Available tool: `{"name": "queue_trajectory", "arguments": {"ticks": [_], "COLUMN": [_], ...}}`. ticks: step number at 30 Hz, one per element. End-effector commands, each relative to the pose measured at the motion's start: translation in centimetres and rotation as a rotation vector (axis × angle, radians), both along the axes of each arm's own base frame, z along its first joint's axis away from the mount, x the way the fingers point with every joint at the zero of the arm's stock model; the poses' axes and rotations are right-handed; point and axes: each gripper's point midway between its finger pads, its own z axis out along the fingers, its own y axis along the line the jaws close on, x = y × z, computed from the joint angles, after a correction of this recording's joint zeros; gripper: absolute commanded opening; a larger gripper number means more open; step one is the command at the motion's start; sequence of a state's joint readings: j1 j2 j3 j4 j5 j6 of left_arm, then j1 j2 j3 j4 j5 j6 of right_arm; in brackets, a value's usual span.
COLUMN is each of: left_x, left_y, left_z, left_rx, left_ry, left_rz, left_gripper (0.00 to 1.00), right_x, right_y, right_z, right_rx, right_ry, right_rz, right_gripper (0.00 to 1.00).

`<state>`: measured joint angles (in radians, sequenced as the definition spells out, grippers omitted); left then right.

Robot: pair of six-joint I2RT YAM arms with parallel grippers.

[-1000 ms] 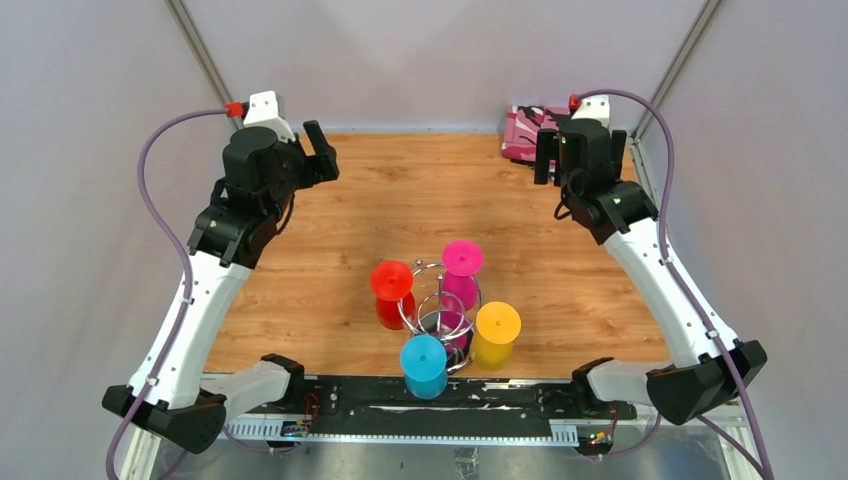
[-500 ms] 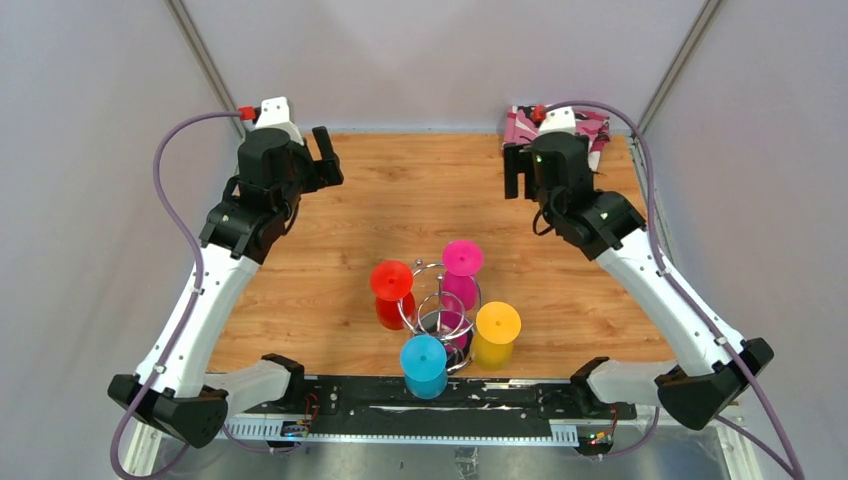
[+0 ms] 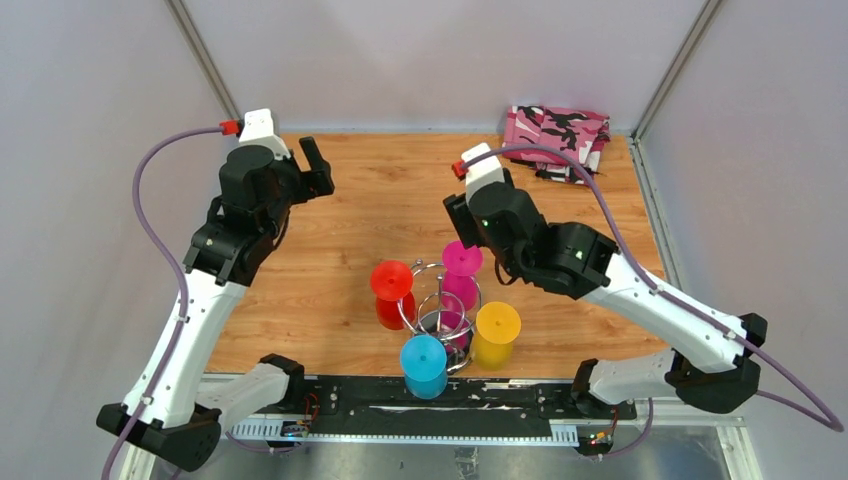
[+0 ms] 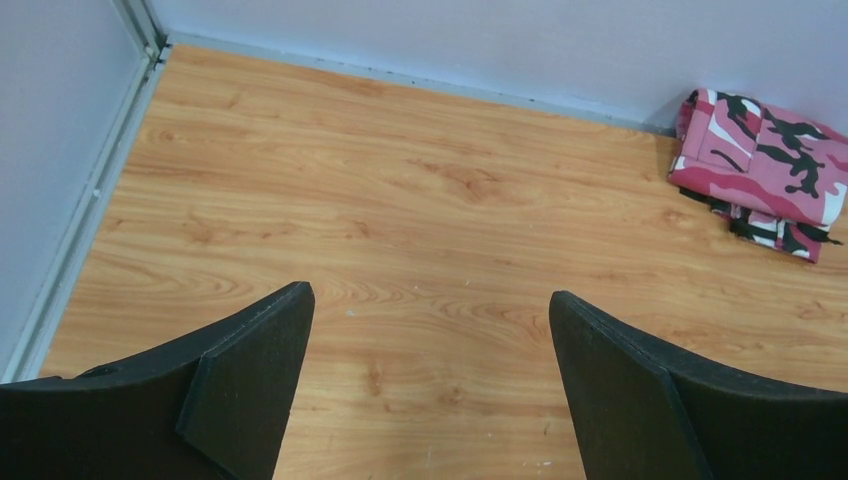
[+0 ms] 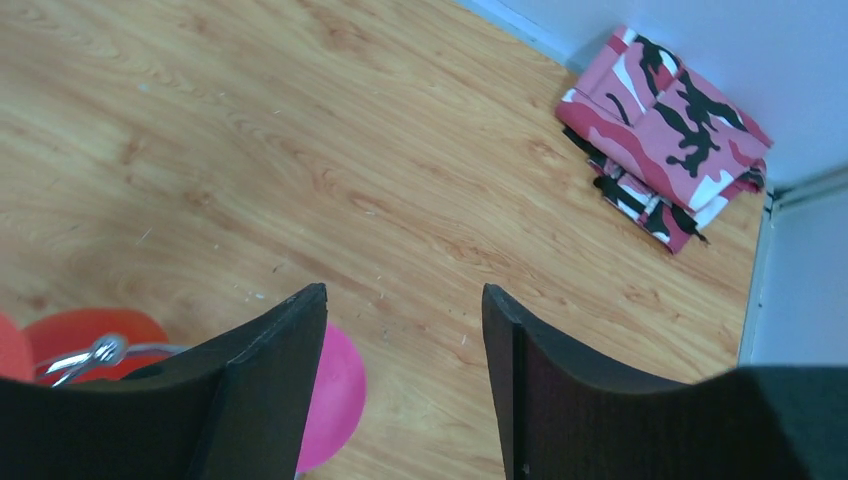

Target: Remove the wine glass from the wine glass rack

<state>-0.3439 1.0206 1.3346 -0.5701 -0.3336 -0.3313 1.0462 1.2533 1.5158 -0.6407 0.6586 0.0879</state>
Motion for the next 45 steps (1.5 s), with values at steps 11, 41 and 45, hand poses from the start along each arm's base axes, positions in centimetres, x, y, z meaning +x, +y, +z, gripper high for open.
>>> {"name": "queue_trajectory", "arguments": {"ticks": [11, 41, 45], "left_x": [-2.3, -3.5, -3.5], "left_y": [-0.2, -0.9, -0.9], "left_z": [-0.2, -1.1, -1.3], "left_rx": [-0.058, -0.096, -0.095], "left_ry": [-0.028, -0.015, -0.010], "left_rz": [-0.034, -0.082, -0.082], "left_gripper": [0.93, 0.93, 0.93], "right_x": [-11.0, -11.8, -11.6], "right_y": [0.8, 6.9, 8.0], "right_z": [1.9, -5.4, -6.0], "right_rx": [0.185, 0.060, 0.051], "right_ry": [0.041, 0.153, 0.166], "right_rz": [0.352, 0.471, 0.468], "right_gripper": [0.78, 0.69, 0.49]}}
